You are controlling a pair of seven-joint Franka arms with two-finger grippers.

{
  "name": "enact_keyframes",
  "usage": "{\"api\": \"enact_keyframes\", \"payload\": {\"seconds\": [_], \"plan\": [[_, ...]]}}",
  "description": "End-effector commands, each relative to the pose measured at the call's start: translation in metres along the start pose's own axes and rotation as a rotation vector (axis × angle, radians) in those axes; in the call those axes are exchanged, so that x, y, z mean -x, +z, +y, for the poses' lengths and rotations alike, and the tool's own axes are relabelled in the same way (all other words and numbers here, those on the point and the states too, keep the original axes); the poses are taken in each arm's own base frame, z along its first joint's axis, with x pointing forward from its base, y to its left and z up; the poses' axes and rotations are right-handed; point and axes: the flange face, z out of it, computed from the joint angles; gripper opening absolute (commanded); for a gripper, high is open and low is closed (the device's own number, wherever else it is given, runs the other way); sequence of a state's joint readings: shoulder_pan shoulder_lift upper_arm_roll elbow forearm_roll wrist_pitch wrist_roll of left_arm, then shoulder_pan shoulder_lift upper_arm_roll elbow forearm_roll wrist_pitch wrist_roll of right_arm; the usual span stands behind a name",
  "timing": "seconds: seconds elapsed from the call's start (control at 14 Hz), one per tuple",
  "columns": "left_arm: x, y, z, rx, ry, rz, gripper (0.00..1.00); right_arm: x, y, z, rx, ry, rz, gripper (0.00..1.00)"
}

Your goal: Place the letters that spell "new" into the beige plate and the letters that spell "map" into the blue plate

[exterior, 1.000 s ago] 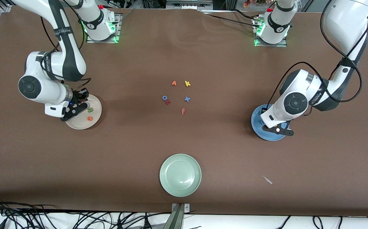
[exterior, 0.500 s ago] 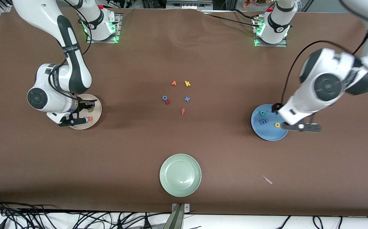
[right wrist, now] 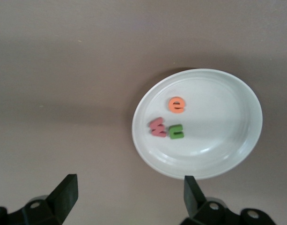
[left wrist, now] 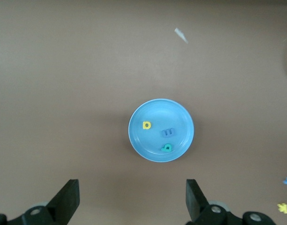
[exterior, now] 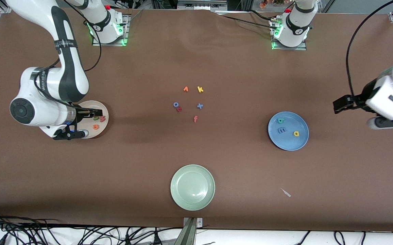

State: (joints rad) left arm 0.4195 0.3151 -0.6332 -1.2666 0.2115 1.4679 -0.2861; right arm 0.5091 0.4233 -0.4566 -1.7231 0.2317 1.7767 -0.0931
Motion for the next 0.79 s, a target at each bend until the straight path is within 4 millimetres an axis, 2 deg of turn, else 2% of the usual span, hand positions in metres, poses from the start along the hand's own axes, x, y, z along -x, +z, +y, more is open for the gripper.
{"api": "enact_keyframes", "payload": {"seconds": [0.0, 0.21, 0.29, 0.36, 0.43, 0.5, 0.71], "plan": [[0.024, -0.032, -0.006, 0.008, -0.029, 0.019, 1.0, 0.006, -0.033, -0.019, -0.007, 0.058, -0.048, 1.0], [0.033, -0.005, -0.022, 0.084, -0.005, 0.004, 1.0, 0.021, -0.08, -0.03, -0.002, 0.054, -0.093, 1.0], [0.05, 0.002, -0.015, 0.072, 0.009, 0.031, 1.0, 0.029, -0.093, -0.035, 0.007, 0.058, -0.117, 1.0], [0.066, 0.016, -0.017, 0.066, 0.007, 0.05, 1.0, 0.037, -0.111, -0.037, 0.009, 0.05, -0.12, 1.0], [0.079, 0.015, -0.029, 0.078, -0.015, 0.067, 1.0, 0.043, -0.124, -0.039, 0.004, 0.042, -0.126, 1.0], [0.085, 0.012, -0.028, 0.08, -0.01, 0.059, 1.0, 0.05, -0.135, -0.041, 0.0, 0.032, -0.126, 1.0], [0.083, 0.018, -0.022, 0.072, 0.004, 0.026, 1.0, 0.051, -0.139, -0.05, 0.003, 0.005, -0.113, 1.0]]}}
